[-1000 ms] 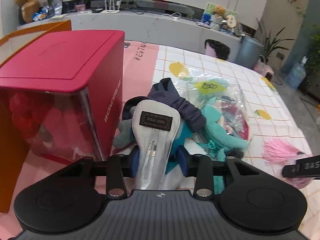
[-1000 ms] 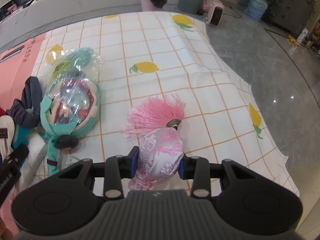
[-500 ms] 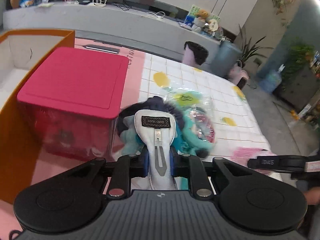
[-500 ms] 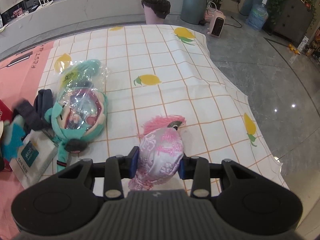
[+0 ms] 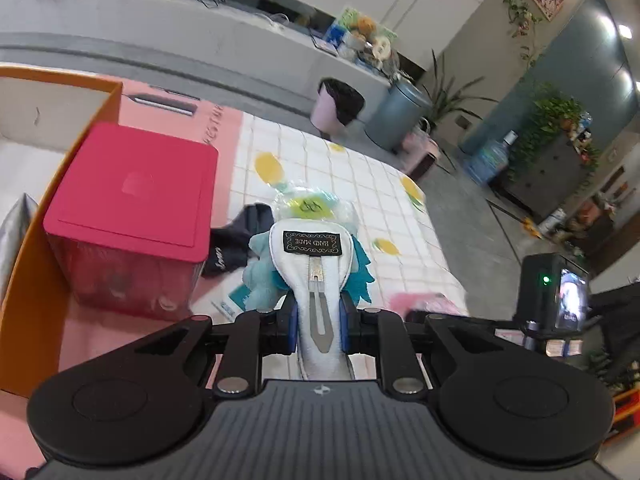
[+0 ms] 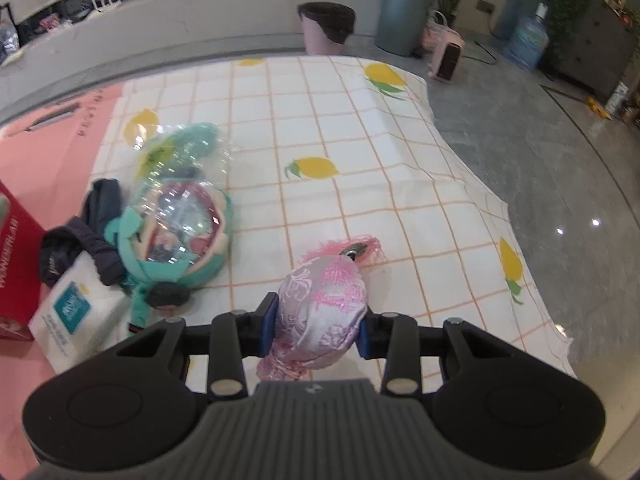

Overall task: Organize soft objects
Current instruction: 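Carry the white plush slipper and pink pouch over the white box with both tools, then lower the pink tasseled pouch into the white box and open the right tool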

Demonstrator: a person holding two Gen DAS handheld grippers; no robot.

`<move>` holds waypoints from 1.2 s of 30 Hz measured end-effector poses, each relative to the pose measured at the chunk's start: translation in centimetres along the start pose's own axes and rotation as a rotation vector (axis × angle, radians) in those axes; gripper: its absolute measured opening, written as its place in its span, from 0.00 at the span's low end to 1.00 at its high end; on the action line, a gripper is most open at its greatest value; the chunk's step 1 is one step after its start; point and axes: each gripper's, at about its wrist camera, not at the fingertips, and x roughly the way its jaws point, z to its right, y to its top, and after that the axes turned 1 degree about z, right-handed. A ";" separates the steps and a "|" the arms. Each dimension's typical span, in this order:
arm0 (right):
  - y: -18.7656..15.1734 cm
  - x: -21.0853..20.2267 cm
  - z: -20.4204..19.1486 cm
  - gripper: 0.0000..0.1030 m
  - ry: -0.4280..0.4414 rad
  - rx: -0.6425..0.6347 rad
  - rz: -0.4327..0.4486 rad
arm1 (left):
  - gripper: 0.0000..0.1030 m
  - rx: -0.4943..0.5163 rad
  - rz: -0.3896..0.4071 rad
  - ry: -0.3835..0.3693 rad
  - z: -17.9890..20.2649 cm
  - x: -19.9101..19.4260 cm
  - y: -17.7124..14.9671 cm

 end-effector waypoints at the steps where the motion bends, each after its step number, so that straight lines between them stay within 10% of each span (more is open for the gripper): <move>1: 0.1 -0.3 -0.1 0.36 0.010 0.003 0.007 | 0.21 0.005 0.004 0.017 0.0 -0.2 0.2; 19: 2.7 -10.3 -10.7 0.37 0.145 -0.076 0.312 | 0.21 0.161 0.156 0.289 -5.8 -9.8 2.3; 29: 1.1 -15.1 -21.8 0.37 0.517 -0.158 0.498 | 0.21 0.117 0.215 0.416 -14.7 -13.0 3.8; 36: -0.9 -15.5 -28.4 0.22 0.590 -0.294 0.469 | 0.21 0.064 0.162 0.441 -19.9 -11.6 3.7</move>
